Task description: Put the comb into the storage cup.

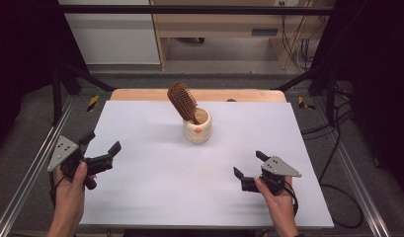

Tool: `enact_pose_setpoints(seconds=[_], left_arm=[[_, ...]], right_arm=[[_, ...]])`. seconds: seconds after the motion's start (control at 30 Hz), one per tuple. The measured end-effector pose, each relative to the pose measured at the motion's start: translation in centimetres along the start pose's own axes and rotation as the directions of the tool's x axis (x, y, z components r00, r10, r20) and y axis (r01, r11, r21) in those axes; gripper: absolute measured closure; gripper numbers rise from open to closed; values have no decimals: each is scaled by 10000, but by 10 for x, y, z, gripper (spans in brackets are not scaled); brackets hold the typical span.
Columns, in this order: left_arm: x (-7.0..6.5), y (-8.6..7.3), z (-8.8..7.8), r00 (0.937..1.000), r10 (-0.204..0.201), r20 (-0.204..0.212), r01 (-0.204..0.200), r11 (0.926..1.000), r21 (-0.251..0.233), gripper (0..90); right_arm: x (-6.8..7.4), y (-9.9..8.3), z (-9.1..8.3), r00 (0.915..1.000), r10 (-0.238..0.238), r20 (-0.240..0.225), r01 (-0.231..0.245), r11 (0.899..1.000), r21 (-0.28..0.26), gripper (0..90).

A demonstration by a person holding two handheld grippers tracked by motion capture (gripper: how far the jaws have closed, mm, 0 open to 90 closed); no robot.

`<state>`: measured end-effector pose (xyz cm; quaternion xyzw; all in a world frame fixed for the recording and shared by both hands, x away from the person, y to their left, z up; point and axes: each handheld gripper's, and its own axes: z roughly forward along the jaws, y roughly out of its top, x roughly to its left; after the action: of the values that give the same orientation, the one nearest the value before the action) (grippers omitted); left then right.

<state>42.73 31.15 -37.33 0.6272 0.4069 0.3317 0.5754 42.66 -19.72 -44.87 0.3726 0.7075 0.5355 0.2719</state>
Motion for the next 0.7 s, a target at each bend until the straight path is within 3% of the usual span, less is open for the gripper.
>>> enact_pose_setpoints(seconds=[0.23, 0.33, 0.7], left_arm=[[1, -1, -8, 9995, 207, 242, -210, 9997, 150, 12], [4, 3, -17, 9987, 251, 450, -248, 9997, -70, 12], [14, -1, -42, 9992, 357, 185, -351, 9989, -322, 9]], right_arm=[[-1, 3, -4, 9996, 199, -181, -203, 9995, -227, 40], [-3, 7, -7, 9994, 281, -203, -286, 9992, -271, 40], [-21, 8, -16, 9992, 370, 148, -361, 9977, -579, 41]])
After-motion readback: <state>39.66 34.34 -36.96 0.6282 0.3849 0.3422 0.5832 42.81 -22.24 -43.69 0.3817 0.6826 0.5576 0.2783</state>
